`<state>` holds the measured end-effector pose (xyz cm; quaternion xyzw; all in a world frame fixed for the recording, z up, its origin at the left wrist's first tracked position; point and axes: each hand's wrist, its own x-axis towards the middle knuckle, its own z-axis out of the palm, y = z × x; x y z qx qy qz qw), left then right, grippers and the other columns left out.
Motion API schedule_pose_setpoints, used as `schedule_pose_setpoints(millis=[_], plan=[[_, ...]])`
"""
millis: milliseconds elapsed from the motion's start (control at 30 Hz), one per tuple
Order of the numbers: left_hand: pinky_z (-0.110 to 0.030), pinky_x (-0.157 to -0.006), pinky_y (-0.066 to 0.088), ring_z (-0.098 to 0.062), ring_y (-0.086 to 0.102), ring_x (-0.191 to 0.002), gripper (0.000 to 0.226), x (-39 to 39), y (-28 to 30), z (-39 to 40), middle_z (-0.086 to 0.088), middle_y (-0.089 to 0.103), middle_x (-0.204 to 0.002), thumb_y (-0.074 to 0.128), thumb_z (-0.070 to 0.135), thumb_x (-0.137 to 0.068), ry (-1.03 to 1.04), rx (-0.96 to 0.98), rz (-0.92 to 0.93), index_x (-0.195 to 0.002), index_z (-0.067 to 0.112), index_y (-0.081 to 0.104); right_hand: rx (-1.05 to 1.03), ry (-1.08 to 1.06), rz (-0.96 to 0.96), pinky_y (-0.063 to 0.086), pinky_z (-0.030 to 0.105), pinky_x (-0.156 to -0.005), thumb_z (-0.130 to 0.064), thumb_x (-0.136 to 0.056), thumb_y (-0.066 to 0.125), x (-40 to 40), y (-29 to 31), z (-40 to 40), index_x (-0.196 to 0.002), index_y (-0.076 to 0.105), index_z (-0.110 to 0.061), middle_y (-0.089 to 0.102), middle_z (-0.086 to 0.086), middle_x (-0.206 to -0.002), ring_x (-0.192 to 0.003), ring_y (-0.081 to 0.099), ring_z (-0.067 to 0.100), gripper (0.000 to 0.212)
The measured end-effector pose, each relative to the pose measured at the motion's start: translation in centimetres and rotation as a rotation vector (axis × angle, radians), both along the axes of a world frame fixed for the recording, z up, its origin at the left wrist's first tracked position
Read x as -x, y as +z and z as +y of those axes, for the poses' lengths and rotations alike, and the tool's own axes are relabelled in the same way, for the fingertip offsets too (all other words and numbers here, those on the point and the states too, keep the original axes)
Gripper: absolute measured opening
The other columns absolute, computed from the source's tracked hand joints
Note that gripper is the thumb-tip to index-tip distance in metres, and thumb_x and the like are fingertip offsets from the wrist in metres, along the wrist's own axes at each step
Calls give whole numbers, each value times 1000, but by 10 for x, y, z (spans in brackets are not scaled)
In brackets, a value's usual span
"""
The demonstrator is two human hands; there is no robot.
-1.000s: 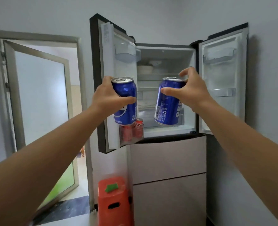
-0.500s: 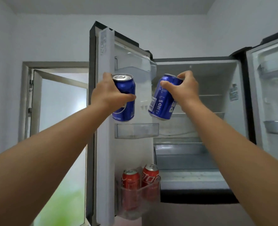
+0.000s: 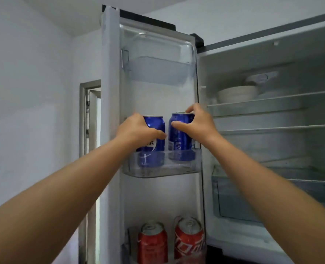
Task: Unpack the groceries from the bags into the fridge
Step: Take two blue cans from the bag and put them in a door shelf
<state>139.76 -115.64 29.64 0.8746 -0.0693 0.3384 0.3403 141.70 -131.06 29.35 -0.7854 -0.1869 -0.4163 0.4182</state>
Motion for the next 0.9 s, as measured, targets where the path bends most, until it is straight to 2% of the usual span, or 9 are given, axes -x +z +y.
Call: schedule_pose_setpoints(millis=[100,200,267,300,400,500,633,733,900], plan=[[-25,-50,37,-19,51,-60,46,-8,-2,6,-4,56,-70,80,42,-65,8,2,1,-82,9,53,35,54,23,43,16,-56,-25,-77,72,-11,-12,0,-95,40,-16,50,0,-88,-79,52,17,38],[-23,-49,38,-16,49,-58,45,-3,-1,7,-3,54,-69,78,41,-69,-5,16,47,-87,10,52,39,101,77,49,24,-64,-28,-78,71,-14,-11,-2,-100,42,-17,51,2,-97,-87,56,20,38],[-20,-48,34,-12,46,-56,42,0,0,4,-1,51,-68,74,41,-74,13,5,83,-88,9,50,134,69,110,48,23,-62,-32,-82,66,-12,-8,-3,-111,45,-13,52,4,-101,-89,54,20,41],[-20,-48,34,-12,48,-59,45,1,-1,3,-2,53,-73,73,41,-76,24,-2,83,-95,8,51,207,25,114,47,23,-62,-35,-85,61,-11,-7,-3,-119,45,-12,54,6,-104,-88,52,20,44],[-25,-64,43,-18,53,-85,67,4,-6,-2,-8,56,-104,68,45,-79,104,-61,41,-124,2,42,351,-98,95,46,31,-77,-41,-89,53,-8,-7,0,-133,37,-10,58,12,-118,-97,56,26,56],[-35,-89,46,-27,51,-116,80,6,-14,-7,-13,46,-132,67,45,-80,165,-105,-6,-137,4,30,351,-105,71,41,29,-77,-42,-88,54,-6,-13,-3,-135,33,-11,56,12,-124,-103,55,25,61],[-34,-98,42,-29,45,-123,76,10,-16,-10,-15,40,-137,65,41,-83,238,-163,-38,-139,3,28,297,-95,50,36,26,-75,-41,-88,54,-4,-19,-7,-135,33,-11,54,12,-125,-108,54,26,59],[-34,-108,32,-30,34,-129,79,14,-17,-12,-16,33,-139,59,47,-85,406,-328,-137,-142,2,29,304,-140,-12,34,25,-78,-39,-90,52,-5,-21,-8,-137,33,-10,50,12,-129,-113,51,26,58],[-35,-104,37,-27,31,-131,81,25,-21,-7,-12,29,-139,58,48,-86,413,-317,-153,-148,14,18,307,-122,-112,40,29,-94,-29,-91,52,-2,-27,-7,-135,38,-8,48,11,-132,-118,47,24,51]])
